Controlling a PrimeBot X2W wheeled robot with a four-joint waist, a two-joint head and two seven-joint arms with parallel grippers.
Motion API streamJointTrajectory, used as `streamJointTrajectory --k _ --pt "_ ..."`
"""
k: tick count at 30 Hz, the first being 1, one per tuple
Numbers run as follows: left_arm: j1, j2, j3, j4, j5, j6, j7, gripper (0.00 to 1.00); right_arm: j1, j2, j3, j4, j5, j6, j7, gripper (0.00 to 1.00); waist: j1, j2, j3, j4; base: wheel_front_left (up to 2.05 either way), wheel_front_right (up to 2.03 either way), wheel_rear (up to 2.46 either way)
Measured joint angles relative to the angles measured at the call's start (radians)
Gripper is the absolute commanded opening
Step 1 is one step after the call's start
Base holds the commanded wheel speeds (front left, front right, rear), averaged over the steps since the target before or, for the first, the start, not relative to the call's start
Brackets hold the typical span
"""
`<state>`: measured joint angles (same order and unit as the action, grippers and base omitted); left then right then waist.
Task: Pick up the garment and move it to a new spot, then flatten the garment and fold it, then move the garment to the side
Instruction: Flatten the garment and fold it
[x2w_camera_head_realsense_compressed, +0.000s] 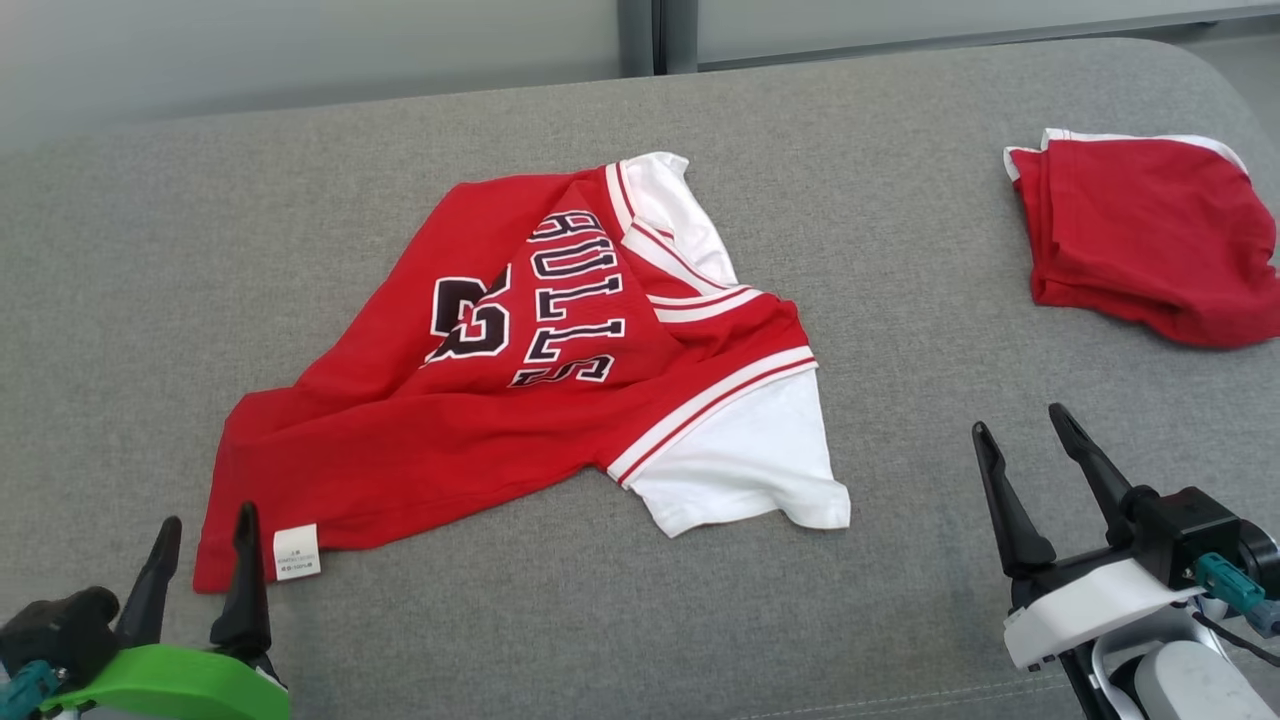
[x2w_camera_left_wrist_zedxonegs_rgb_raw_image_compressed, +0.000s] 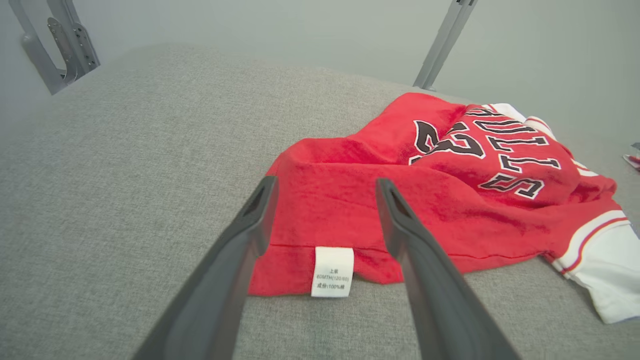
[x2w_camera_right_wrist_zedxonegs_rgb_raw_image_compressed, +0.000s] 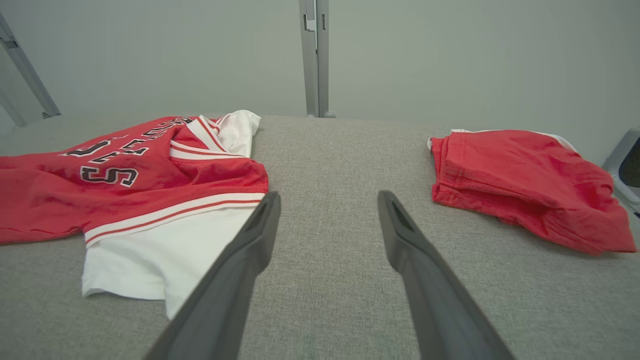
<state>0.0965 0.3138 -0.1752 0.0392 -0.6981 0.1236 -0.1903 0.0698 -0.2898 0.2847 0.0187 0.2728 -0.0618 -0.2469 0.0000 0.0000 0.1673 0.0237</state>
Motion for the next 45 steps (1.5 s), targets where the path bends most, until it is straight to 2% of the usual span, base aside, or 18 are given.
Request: streamJointTrajectory --k 10,22,36,41,45 --pt "0.082 0.007 -0.022 -0.025 0.034 0.0 -0.014 1.0 0.051 0.004 0.01 0.01 0.0 0.0 0.0 1.0 0.0 0.0 -0.068 0.002 0.0 0.0 0.0" --pt "0.142 0.011 0.004 -0.036 0.05 0.0 -0.022 1.0 0.084 0.003 0.038 0.003 0.0 0.002 0.001 1.0 0.0 0.0 -0.123 0.044 0.0 0.0 0.0" --pt "0.176 0.011 0.02 -0.061 0.05 0.0 -0.023 1.0 0.086 -0.001 0.047 -0.019 -0.001 0.003 0.012 1.0 0.0 0.0 -0.107 0.069 0.0 0.0 0.0" --pt "0.181 0.011 0.015 -0.081 0.05 0.0 -0.021 1.0 0.086 -0.001 0.054 -0.025 -0.001 0.009 0.031 1.0 0.0 0.0 -0.098 0.072 0.0 0.0 0.0" --pt "0.179 0.012 -0.003 -0.087 0.051 -0.002 -0.012 1.0 0.085 -0.003 0.084 -0.014 -0.002 0.027 0.057 1.0 0.0 0.0 -0.077 0.075 0.0 0.0 0.0"
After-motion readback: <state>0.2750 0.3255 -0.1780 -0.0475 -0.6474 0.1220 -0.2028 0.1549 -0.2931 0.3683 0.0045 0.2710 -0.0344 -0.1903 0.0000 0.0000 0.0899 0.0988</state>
